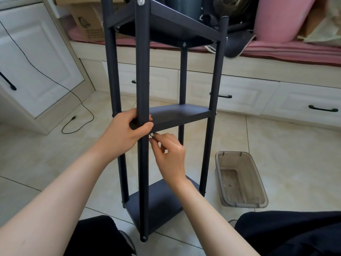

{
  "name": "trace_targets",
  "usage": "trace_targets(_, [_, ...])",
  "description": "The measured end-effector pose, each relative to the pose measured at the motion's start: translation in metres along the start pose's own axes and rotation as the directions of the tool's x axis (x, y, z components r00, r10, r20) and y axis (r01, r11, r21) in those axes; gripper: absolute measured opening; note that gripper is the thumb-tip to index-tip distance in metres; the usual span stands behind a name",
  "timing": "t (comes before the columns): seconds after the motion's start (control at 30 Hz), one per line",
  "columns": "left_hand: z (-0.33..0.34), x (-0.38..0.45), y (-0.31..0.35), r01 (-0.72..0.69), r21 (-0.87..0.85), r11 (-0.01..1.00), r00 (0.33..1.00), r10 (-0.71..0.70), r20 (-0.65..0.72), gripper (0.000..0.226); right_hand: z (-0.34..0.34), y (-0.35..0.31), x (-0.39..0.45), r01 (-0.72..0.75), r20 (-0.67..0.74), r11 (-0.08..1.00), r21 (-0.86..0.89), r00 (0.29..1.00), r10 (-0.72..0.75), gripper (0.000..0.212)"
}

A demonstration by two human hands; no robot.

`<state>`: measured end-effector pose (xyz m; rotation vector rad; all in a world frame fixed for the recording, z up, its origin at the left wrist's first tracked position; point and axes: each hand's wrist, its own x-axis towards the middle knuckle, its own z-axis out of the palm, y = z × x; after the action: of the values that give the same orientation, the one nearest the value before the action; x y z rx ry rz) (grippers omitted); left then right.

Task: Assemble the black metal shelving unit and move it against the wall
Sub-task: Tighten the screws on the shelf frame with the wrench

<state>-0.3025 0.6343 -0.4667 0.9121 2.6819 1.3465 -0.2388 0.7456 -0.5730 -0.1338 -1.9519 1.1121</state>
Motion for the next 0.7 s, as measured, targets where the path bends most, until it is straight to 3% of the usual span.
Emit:
trace_targets(0.43, [0.003, 0.004, 0.001, -0.002, -0.009, 1.0, 1.0, 0.002, 0.006, 0.009, 0.024, 0.015, -0.001, -0.033, -0.131, 0.994, 0.107, 0.99, 0.047, 0.017])
trace_targets(0.7, [0.004, 0.007, 0.0, -0.012, 0.023, 1.0, 1.0, 0.012, 0.023, 0.013, 0.031, 0.017, -0.002, -0.09, -0.097, 0.983, 0.158, 0.99, 0.106, 0.023])
